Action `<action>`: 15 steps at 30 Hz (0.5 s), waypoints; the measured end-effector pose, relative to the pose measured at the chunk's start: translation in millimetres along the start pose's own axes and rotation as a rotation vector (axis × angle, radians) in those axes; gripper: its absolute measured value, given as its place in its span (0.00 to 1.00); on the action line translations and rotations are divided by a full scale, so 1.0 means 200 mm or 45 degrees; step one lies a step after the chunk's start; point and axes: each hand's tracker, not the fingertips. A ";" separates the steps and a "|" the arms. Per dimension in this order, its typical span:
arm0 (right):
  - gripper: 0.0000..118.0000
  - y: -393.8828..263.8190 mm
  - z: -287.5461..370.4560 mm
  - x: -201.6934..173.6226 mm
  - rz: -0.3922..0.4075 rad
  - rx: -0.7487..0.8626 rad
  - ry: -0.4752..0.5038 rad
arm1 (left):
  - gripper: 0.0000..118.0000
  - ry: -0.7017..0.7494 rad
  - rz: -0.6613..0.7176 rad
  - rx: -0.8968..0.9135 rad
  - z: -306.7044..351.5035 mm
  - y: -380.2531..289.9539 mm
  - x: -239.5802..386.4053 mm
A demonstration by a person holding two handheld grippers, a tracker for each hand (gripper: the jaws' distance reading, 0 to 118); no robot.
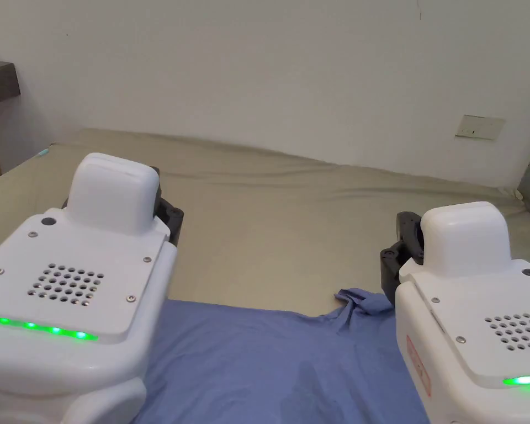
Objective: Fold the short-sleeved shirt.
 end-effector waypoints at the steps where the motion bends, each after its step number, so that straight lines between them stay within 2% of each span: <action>1: 0.02 -0.03 -0.04 0.00 0.015 -0.021 -0.007 | 0.00 0.001 -0.013 -0.027 -0.04 -0.05 0.00; 5: 0.02 -0.19 -0.20 -0.01 0.011 -0.105 0.009 | 0.00 0.023 -0.009 -0.184 -0.23 -0.31 0.01; 10: 0.02 -0.44 -0.40 0.04 0.005 -0.280 0.007 | 0.00 -0.021 0.077 -0.611 -0.56 -0.84 -0.06; 11: 0.02 -0.49 -0.44 0.06 -0.005 -0.314 0.004 | 0.06 -0.011 0.075 -0.666 -0.64 -0.93 -0.08; 12: 0.02 -0.54 -0.47 0.09 -0.012 -0.352 0.001 | 0.25 -0.001 0.076 -0.731 -0.72 -1.03 -0.10; 13: 0.02 -0.59 -0.51 0.11 -0.010 -0.391 -0.009 | 0.68 0.028 0.079 -0.784 -0.80 -1.12 -0.13; 14: 0.02 -0.63 -0.54 0.13 -0.002 -0.420 -0.023 | 0.91 0.025 0.100 -0.847 -0.89 -1.19 -0.17; 15: 0.02 -0.67 -0.57 0.15 0.004 -0.444 -0.030 | 0.98 0.004 0.141 -0.925 -0.97 -1.26 -0.21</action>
